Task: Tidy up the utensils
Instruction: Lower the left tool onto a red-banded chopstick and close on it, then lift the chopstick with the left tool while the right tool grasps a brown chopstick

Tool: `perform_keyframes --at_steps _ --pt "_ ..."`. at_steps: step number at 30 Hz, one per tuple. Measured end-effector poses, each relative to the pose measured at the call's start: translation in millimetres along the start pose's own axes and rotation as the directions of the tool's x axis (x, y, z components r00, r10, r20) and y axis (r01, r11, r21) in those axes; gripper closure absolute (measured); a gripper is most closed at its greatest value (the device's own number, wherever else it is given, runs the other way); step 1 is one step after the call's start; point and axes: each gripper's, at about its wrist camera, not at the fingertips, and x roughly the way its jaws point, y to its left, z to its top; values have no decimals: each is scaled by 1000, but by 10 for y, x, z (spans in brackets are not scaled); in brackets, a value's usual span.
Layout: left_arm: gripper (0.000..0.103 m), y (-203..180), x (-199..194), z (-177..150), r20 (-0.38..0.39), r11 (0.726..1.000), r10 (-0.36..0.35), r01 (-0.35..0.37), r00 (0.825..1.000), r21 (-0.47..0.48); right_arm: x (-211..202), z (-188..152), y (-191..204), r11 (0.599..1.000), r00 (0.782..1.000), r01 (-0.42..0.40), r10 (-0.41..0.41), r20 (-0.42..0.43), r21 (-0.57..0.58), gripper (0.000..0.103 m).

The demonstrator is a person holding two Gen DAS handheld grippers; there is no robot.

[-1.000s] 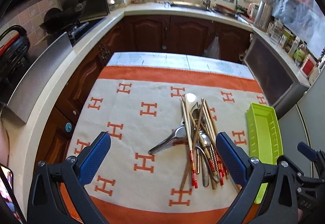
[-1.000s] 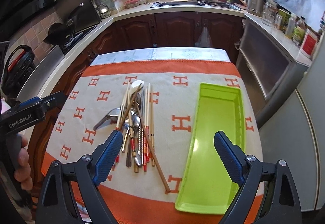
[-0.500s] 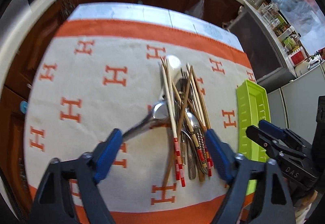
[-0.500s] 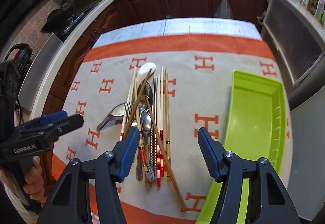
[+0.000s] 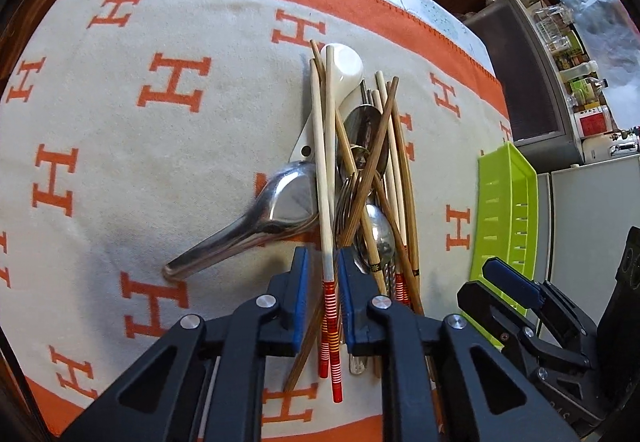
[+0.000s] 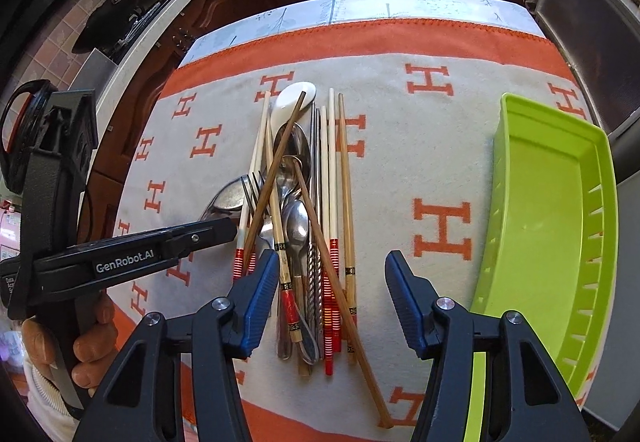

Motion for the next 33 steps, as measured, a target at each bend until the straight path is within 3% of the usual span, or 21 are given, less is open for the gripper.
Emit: perform_keyframes --at_steps 13,17,30,33 --pt "93 6 120 57 -17 999 -9 8 1000 -31 45 -42 24 1000 1000 -13 13 -11 -7 46" --pt "98 67 173 54 -38 998 -51 49 998 -49 65 -38 13 1000 1000 -15 15 -17 -2 46" --pt "100 62 -86 -30 56 999 -37 38 998 -5 148 -39 76 999 998 -47 47 -39 -1 46" --pt "100 117 -212 -87 72 999 -35 36 997 -6 204 -9 134 996 995 -87 88 -55 17 58"
